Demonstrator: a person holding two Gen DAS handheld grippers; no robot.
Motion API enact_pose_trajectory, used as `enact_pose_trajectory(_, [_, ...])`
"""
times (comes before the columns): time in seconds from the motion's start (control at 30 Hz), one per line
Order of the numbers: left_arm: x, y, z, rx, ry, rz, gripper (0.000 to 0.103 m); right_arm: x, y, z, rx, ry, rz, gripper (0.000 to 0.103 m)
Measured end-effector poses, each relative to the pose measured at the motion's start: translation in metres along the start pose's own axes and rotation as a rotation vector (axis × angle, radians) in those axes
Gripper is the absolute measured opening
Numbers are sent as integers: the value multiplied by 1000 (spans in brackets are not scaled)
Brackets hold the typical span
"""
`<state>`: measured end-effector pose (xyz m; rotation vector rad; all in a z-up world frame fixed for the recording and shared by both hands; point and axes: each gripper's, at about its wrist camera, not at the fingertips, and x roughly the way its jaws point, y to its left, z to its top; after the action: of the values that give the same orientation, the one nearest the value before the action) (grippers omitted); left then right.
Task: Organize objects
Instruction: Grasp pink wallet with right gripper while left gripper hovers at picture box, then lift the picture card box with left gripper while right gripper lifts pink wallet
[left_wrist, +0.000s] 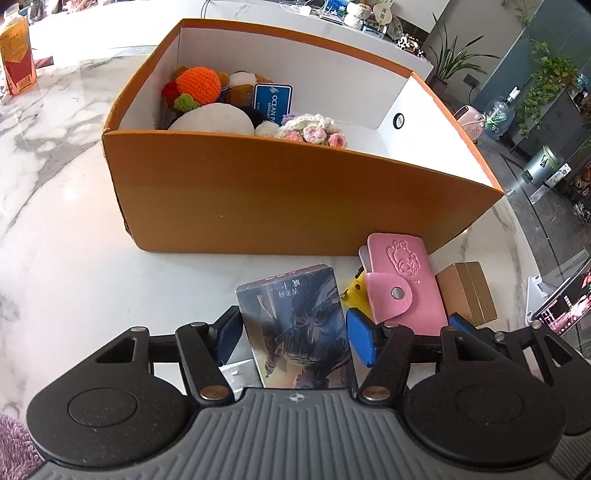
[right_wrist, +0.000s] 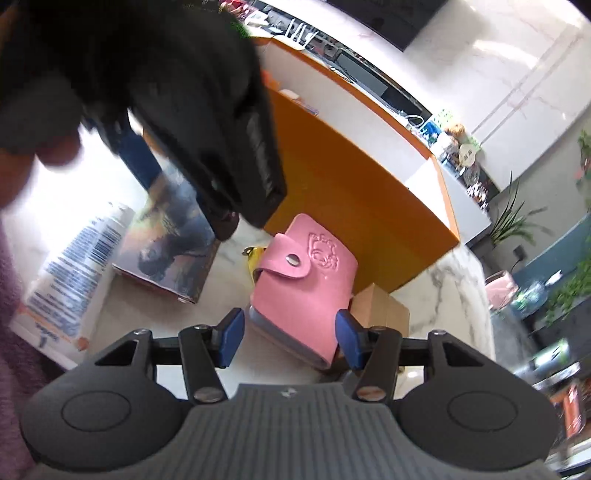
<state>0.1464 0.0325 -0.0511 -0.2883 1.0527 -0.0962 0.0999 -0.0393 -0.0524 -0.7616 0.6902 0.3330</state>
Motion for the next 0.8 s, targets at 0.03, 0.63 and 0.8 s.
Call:
enact_pose_trajectory(0.03, [0, 0, 2, -2, -5, -5, 71, 4, 3, 1, -16, 5, -8, 57])
enact_pose_trajectory(0.63, [-24, 14, -2, -39, -53, -46, 70, 1, 20, 19, -140, -23, -125, 22])
enact_pose_trajectory(0.8, [-37, 9, -4, -30, -70, -49, 70, -23, 2, 27, -99, -71, -131, 15])
